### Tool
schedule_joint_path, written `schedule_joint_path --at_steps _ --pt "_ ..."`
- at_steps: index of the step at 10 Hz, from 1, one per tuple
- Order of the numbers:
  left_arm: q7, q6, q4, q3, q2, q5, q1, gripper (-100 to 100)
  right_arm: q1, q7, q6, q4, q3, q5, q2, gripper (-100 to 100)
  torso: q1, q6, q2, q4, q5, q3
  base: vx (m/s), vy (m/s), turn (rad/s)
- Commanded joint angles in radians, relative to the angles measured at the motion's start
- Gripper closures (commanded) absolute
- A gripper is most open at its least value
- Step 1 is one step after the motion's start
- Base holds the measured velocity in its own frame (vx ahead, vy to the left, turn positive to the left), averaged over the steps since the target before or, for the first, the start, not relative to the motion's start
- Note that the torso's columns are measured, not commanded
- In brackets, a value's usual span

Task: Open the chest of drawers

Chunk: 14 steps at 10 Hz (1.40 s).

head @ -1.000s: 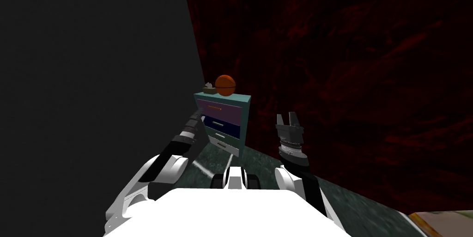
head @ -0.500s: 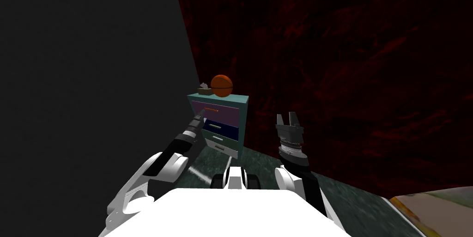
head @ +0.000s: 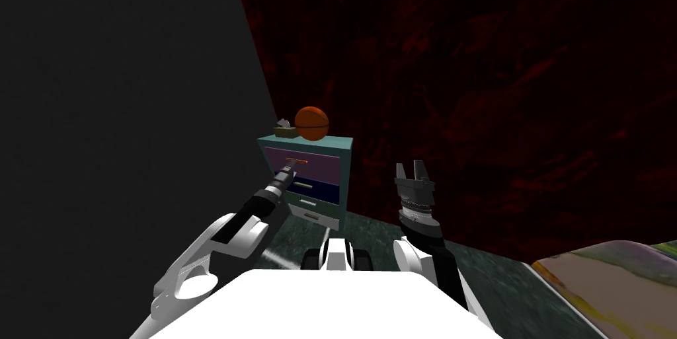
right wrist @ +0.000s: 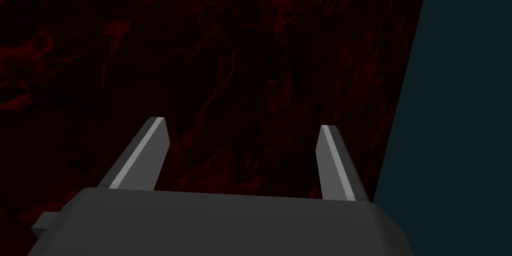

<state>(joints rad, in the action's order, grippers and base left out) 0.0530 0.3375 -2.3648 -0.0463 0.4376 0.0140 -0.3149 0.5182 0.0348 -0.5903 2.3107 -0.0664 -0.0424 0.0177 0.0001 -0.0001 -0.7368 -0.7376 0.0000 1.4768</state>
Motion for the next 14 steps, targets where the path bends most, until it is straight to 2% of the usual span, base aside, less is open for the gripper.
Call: schedule_joint_path --at_steps 1,7,8,10,11,12,14 --pt "0.014 0.075 0.008 -0.013 0.038 -0.006 0.018 -100 0.000 0.000 0.000 0.000 0.000 0.000 0.000 0 0.000 0.000 -0.001 0.000 0.000 -0.001 0.052 0.038 -0.129" --pt "0.041 0.201 0.019 -0.032 0.107 -0.011 0.046 -100 0.000 0.000 0.000 0.000 0.000 0.000 0.000 0 -0.001 0.000 -0.002 0.000 0.000 -0.001 0.045 0.037 -0.107" --pt "0.037 0.186 0.020 -0.031 0.099 -0.011 0.045 -100 0.000 0.000 0.000 0.000 0.000 0.000 0.000 0 -0.001 0.000 -0.002 -0.001 0.000 -0.001 0.013 0.015 -0.019" --pt "0.040 0.194 0.018 -0.029 0.102 -0.009 0.047 -100 0.000 0.000 0.000 0.000 0.000 0.000 0.000 0 -0.002 0.000 0.002 0.000 0.000 0.001 0.077 -0.005 -0.019" --pt "0.040 0.195 0.018 -0.028 0.102 -0.009 0.047 100 0.000 0.000 0.000 0.000 0.000 0.000 0.000 0 -0.001 0.000 0.000 0.000 0.000 0.000 0.008 -0.001 0.002" --pt "0.090 0.178 0.068 -0.025 0.052 -0.059 0.097 100 0.000 0.000 0.000 0.000 0.000 0.000 0.000 0 0.000 0.000 -0.003 -0.001 0.000 -0.002 -0.125 0.068 -0.080" --pt "0.090 0.178 0.120 -0.025 0.047 -0.096 0.153 100 -0.001 0.000 0.000 0.000 0.000 0.000 0.000 0 0.014 -0.007 -0.008 -0.004 0.003 -0.005 -0.153 0.068 -0.050"
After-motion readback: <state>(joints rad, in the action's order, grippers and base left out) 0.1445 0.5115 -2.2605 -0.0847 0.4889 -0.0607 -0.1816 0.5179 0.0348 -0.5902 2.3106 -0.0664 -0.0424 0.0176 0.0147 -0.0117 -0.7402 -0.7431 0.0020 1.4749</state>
